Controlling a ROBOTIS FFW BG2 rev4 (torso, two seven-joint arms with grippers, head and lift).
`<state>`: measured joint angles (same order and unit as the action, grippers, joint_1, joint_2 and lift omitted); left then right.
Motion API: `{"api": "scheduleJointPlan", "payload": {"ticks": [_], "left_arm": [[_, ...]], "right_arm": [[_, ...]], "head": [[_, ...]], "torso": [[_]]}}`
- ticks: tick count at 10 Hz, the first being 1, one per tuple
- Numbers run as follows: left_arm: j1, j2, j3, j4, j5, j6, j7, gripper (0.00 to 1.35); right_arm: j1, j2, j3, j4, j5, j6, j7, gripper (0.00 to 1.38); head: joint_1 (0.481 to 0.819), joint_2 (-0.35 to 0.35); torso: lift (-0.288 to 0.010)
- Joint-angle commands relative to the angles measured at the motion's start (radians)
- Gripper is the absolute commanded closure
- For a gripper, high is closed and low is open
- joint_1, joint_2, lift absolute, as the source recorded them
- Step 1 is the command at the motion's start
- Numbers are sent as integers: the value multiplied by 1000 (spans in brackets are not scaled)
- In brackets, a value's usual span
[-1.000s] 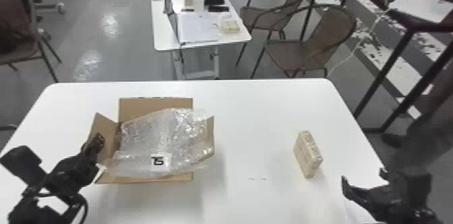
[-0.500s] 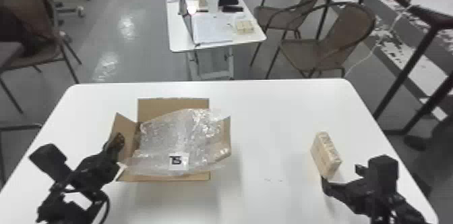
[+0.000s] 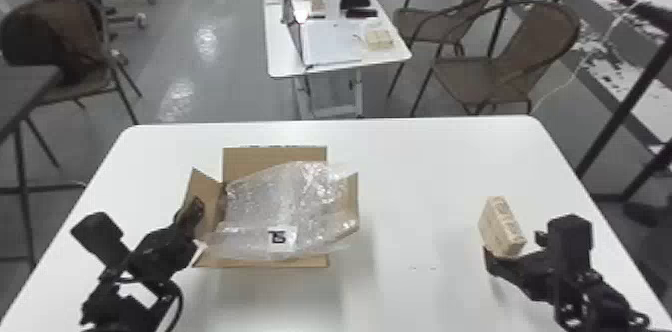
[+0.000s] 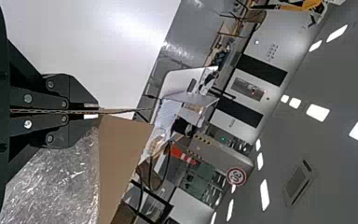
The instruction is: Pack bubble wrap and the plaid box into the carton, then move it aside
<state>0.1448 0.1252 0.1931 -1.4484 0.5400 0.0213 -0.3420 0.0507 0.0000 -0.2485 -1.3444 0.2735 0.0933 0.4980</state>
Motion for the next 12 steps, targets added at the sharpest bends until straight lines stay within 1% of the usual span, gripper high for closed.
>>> {"api": "scheduleJointPlan", "payload": {"ticks": [1,2,3,4,5,7,11,12], "left_arm": [[1,-1,0,3,2,-3,0,1210],[-1,-1,-3,6,3,-6,0,1210],[-2,-1,-4,8,3,-8,0,1210],[-2,-1,-3,8,3,-8,0,1210],[-1,-1,-3,8,6,-9,0,1210],[1,-1,-3,8,6,-9,-2,1210],[1,-3,-6,10,8,-9,-3,1210],[-1,-3,-8,10,8,-9,-3,1210]], "right_arm": [[-38,1,20,64,7,-4,1,180],[-61,1,32,107,9,-10,-1,237],[-74,1,32,122,9,-10,-3,363],[-75,1,32,125,-3,-10,-4,644],[-71,1,32,120,-11,-10,-9,779],[-51,1,32,103,-22,-10,-18,891],[-28,1,32,84,-43,-10,-24,930],[-11,1,37,53,-76,-18,-24,930]], "head": [[695,54],[695,59],[695,69],[695,75],[695,77],[695,76],[695,72],[695,72]], "torso": [[-27],[-27],[-27],[-27],[-27],[-27],[-27],[-27]]}}
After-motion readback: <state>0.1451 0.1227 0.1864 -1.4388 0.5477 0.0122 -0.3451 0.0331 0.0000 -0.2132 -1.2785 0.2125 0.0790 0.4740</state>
